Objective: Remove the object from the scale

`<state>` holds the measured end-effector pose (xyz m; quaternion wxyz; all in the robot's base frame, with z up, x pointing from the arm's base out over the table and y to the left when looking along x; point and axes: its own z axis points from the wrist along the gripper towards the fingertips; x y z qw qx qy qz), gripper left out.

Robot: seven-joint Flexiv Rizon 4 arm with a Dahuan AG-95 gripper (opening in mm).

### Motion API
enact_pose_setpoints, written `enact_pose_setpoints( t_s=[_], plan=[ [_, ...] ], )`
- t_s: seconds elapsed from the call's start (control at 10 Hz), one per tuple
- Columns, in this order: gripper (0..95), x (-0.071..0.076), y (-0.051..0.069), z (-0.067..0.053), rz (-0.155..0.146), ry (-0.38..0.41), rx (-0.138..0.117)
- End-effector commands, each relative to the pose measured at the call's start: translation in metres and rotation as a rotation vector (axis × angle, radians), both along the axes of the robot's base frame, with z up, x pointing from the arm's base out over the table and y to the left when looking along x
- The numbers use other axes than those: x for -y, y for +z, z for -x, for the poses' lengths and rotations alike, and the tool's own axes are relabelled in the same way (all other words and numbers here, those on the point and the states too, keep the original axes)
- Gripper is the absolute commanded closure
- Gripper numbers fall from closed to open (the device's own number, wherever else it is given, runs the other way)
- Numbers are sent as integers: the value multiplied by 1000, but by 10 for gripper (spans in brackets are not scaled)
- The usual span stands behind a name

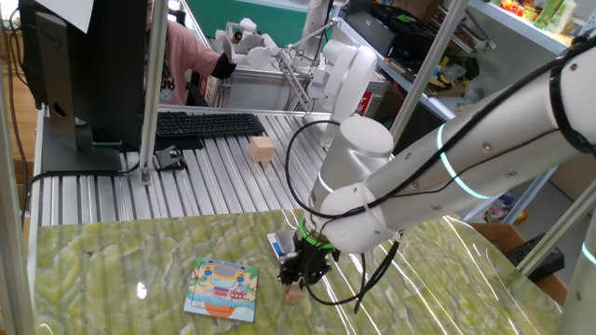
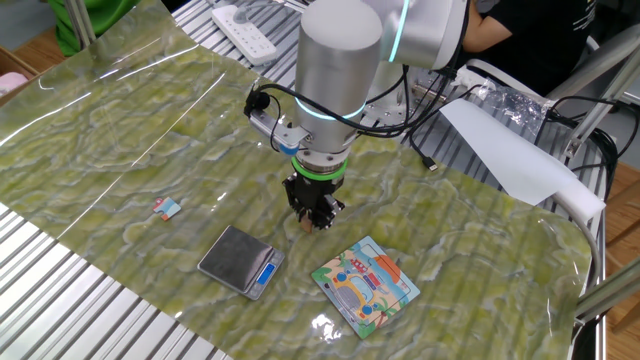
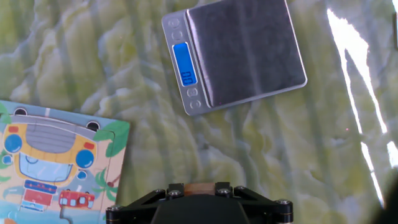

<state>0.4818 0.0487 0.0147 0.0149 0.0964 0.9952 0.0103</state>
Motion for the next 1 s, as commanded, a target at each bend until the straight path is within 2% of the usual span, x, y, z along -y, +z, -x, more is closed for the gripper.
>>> enact_pose_setpoints(
  t_s=[0.1, 0.3, 0.4, 0.7, 0.9, 1.0],
  plan=[
    [380, 0, 1, 0, 3, -10, 16],
    [0, 1, 2, 1, 2, -22, 20],
    [0, 1, 4, 2, 2, -23, 23],
    [0, 9, 26, 12, -2, -20, 23],
    [380, 14, 38, 19, -2, 6, 18],
    [380, 17, 42, 21, -2, 20, 18]
  ],
)
